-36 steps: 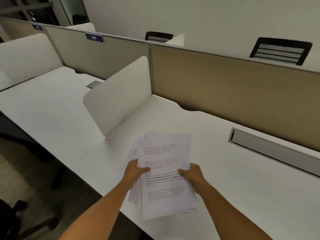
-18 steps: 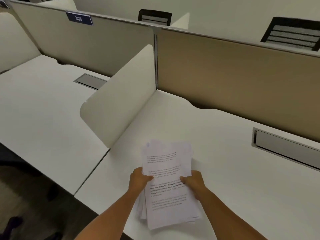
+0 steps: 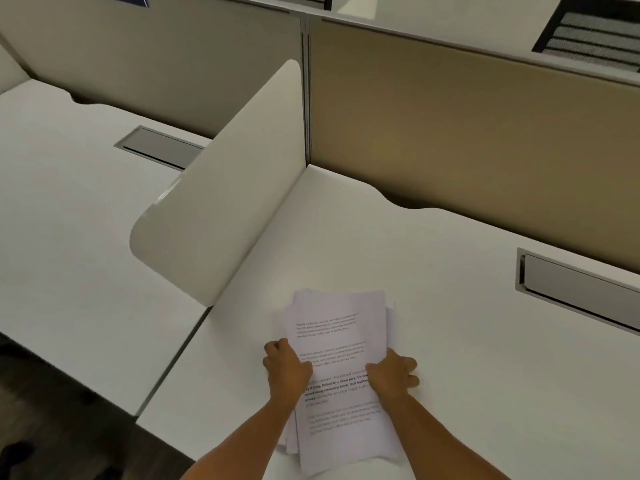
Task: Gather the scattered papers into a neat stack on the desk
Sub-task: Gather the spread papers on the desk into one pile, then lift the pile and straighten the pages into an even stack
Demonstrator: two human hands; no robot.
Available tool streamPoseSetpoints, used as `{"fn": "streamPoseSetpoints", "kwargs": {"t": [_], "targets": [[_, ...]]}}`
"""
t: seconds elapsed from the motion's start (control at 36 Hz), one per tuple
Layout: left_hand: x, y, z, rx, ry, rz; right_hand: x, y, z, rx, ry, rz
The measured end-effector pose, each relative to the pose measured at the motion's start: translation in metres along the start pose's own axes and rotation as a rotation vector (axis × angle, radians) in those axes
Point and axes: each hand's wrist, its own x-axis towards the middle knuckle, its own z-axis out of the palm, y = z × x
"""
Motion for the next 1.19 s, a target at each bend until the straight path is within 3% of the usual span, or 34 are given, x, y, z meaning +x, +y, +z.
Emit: {"fn": "streamPoseSetpoints", "kwargs": {"t": [0.31,0.39,0.5,0.78,1.0,1.19], "targets": [[0.022,-0.01,-0.002,-0.423,-0.095,-0.028,0.013,0.001,-0.014,0.233,-0.041,-0.034],[0.023,-0.014,-0.003,-0.565,-0.188,-0.013,0.015,0.0,-0.016,0.42,-0.16,-0.034],[0.016,-0.011,-0.01,-0.704,-0.286,0.011,0.015,0.001,-0.018,0.484,-0.257,-0.023],[-0.01,0.014,-0.038,-0.758,-0.476,0.228,0.007,0.034,-0.059,0.712,-0.359,-0.143],[-0.051,0.057,-0.064,-0.578,-0.539,0.427,-0.015,0.064,-0.122,0.776,-0.526,-0.448],[-0.089,0.078,-0.058,-0.565,-0.47,0.513,-0.04,0.096,-0.169,0.67,-0.386,-0.658]]}}
